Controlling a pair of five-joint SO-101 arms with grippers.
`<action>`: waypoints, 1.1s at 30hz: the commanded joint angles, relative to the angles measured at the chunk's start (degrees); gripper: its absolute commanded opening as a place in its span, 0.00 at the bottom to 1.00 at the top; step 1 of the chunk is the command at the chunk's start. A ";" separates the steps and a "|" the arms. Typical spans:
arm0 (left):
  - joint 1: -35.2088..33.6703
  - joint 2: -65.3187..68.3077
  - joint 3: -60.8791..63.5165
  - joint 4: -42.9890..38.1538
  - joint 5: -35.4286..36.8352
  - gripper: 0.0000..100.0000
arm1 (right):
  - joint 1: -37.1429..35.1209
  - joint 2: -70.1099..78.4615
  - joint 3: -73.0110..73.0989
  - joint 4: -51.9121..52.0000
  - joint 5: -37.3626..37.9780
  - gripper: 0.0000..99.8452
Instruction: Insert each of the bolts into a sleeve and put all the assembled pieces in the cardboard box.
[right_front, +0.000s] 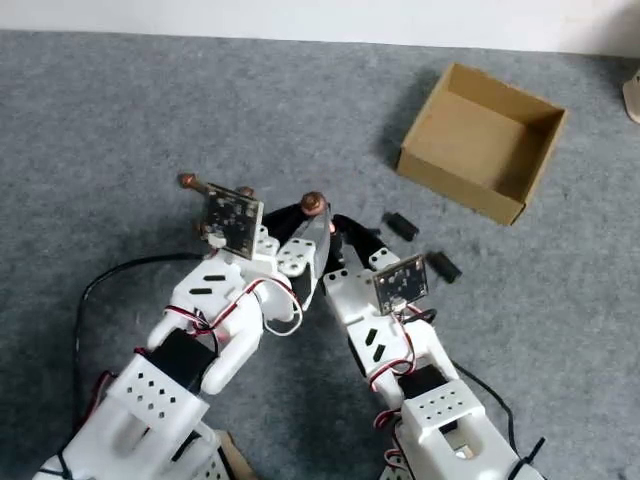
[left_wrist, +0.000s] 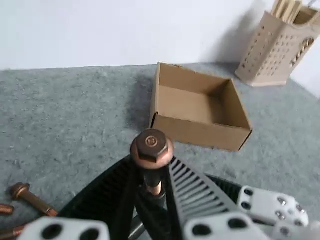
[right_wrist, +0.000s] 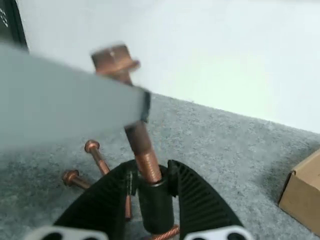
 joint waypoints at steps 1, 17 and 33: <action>1.36 2.42 -0.31 1.58 -1.41 0.00 | -0.04 -1.45 7.87 -3.56 0.44 0.00; -5.14 24.31 -4.35 -13.19 8.09 0.00 | -0.04 -1.45 7.87 -3.47 0.44 0.00; -5.14 24.31 -4.00 -12.92 6.33 0.20 | 2.59 -1.45 7.78 -3.30 0.44 0.00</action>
